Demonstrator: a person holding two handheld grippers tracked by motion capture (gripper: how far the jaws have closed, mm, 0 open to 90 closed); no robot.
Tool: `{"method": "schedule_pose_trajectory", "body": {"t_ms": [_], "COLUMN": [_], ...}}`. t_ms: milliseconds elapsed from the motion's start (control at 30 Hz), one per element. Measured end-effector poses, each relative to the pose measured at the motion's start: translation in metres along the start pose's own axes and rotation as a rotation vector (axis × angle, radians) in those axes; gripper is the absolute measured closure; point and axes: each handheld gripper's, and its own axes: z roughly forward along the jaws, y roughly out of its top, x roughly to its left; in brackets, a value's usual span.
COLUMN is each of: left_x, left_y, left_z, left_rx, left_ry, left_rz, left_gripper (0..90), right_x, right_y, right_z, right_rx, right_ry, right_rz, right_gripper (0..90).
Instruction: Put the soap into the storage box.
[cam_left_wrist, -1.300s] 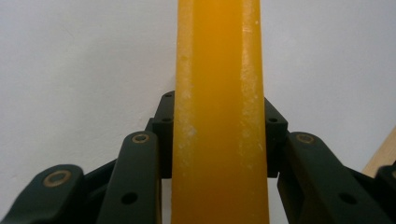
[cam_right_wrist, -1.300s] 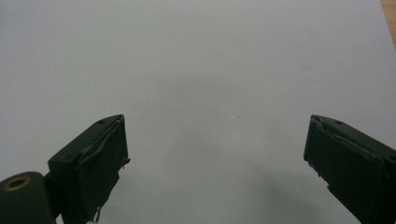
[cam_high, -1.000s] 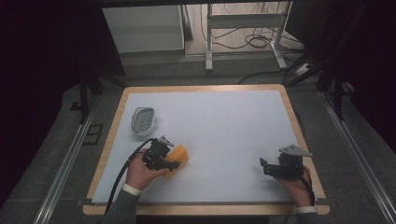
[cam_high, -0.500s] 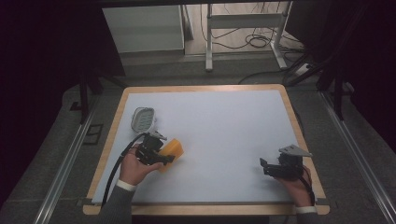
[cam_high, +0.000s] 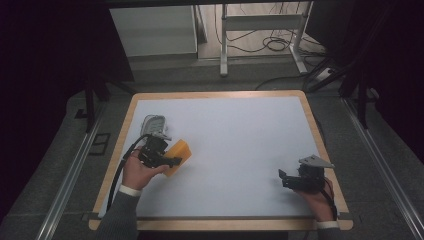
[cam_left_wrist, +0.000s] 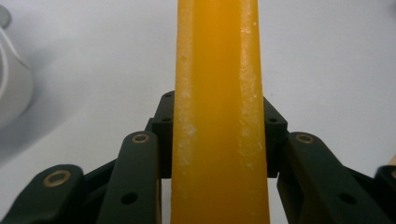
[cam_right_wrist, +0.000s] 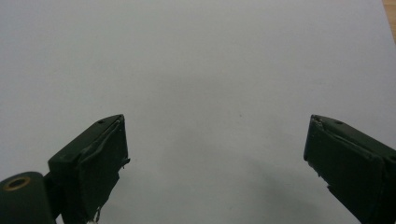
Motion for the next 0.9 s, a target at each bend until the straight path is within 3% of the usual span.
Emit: {"method": "schedule_pose_trajectory", "body": {"t_ms": [900], "left_x": [0.031], "left_y": [0.018], "left_z": [-0.014], "left_rx": [-0.028], "left_ry": [0.048], "left_rz": [-0.045], "left_gripper": [61.0], "right_x": [-0.001], "right_y": [-0.001], "right_z": [0.001], "right_rx": [0.001], "right_ry": [-0.001], "right_rz": [0.002], "right_gripper": [6.1]}}
